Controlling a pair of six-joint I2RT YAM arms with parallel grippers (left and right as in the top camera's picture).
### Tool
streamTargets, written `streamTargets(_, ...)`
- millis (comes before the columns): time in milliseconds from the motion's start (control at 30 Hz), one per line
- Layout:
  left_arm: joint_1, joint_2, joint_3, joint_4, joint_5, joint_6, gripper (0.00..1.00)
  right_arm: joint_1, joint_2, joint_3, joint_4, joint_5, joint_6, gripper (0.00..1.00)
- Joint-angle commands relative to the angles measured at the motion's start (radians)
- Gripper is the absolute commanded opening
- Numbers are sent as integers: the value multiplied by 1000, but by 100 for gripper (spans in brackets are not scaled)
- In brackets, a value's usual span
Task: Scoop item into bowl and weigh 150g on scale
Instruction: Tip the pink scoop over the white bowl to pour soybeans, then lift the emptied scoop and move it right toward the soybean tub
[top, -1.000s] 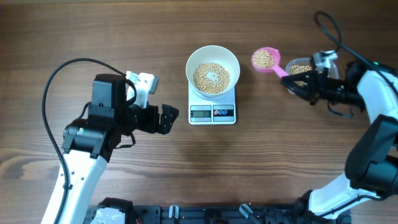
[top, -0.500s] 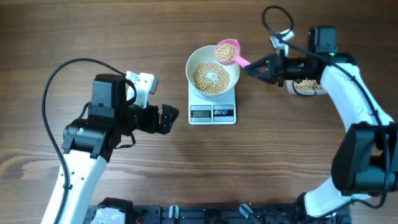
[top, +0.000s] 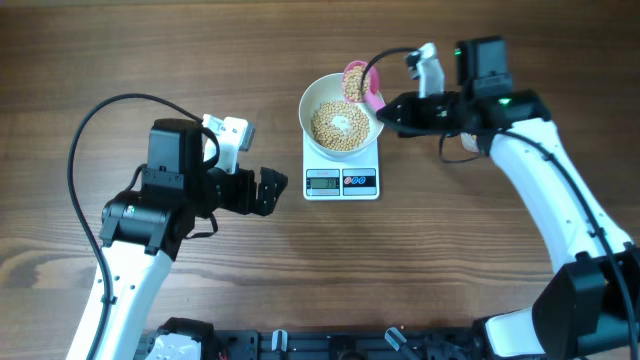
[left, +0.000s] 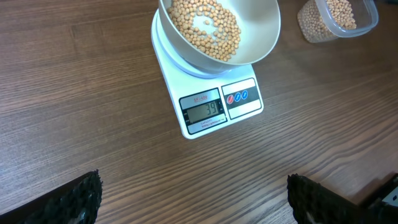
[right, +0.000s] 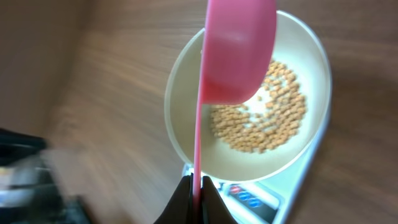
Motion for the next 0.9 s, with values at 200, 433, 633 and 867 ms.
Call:
streamTargets(200, 5, 5, 2, 0, 12, 0, 100, 204, -34, 19, 27, 566, -226, 4)
streamTargets(433, 5, 5, 2, 0, 12, 0, 100, 220, -70, 20, 44, 625, -280, 4)
streamTargets(633, 5, 5, 2, 0, 12, 0, 100, 221, -134, 20, 46, 625, -340, 4)
streamTargets(867, 5, 5, 2, 0, 12, 0, 100, 221, -191, 19, 42, 624, -362, 4)
